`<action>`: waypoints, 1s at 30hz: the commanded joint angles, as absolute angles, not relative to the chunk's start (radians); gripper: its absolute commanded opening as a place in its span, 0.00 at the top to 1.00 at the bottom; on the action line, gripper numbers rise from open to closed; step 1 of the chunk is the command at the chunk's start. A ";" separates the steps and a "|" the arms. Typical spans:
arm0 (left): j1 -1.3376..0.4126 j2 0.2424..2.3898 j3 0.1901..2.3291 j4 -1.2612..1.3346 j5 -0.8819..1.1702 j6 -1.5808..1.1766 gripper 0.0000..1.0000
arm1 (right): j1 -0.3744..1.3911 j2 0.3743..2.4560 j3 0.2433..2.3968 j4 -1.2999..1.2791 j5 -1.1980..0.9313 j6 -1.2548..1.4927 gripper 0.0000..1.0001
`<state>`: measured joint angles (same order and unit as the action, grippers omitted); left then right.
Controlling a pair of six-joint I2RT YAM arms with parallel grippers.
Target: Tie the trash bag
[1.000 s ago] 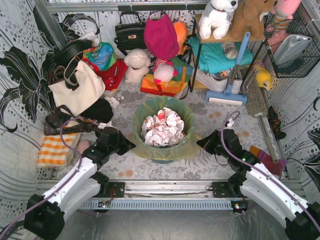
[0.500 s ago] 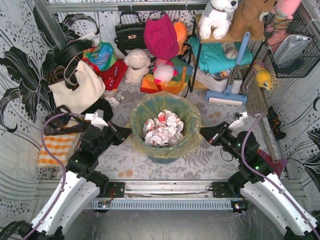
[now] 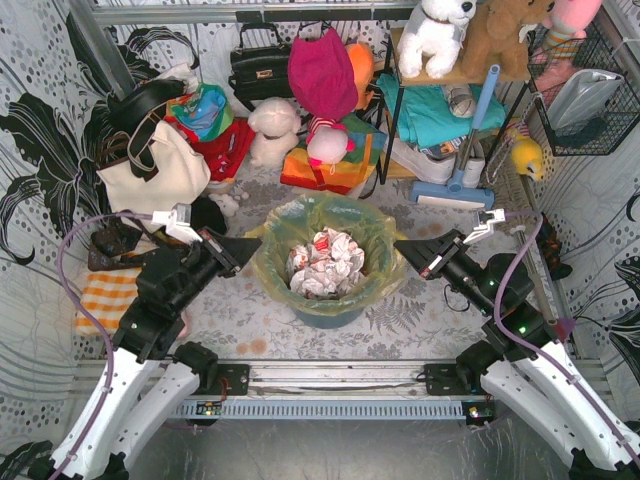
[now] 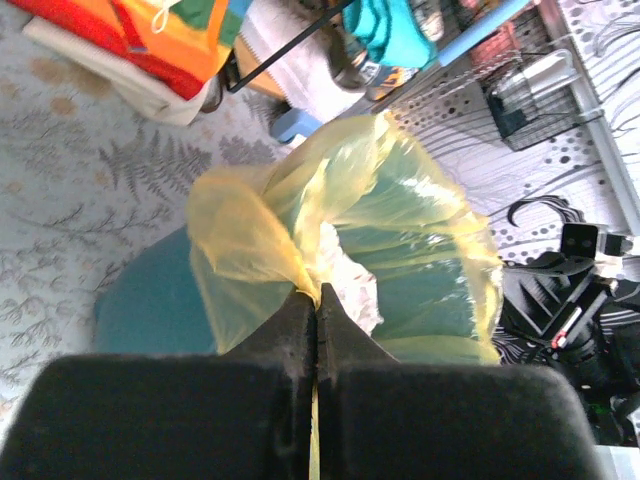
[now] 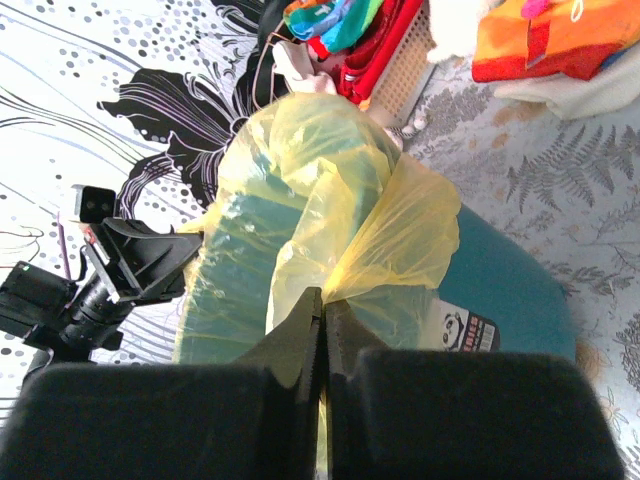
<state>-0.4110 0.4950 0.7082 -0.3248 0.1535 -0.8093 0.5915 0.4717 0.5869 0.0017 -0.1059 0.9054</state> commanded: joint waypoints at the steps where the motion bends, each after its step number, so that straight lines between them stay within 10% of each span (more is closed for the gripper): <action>1: -0.405 0.528 0.791 -0.292 0.207 -0.768 1.00 | 0.591 0.473 0.651 0.049 -0.123 0.872 1.00; 30: -0.405 0.817 0.822 -0.105 0.671 -0.763 1.00 | 0.593 0.850 0.786 0.184 -0.454 0.838 1.00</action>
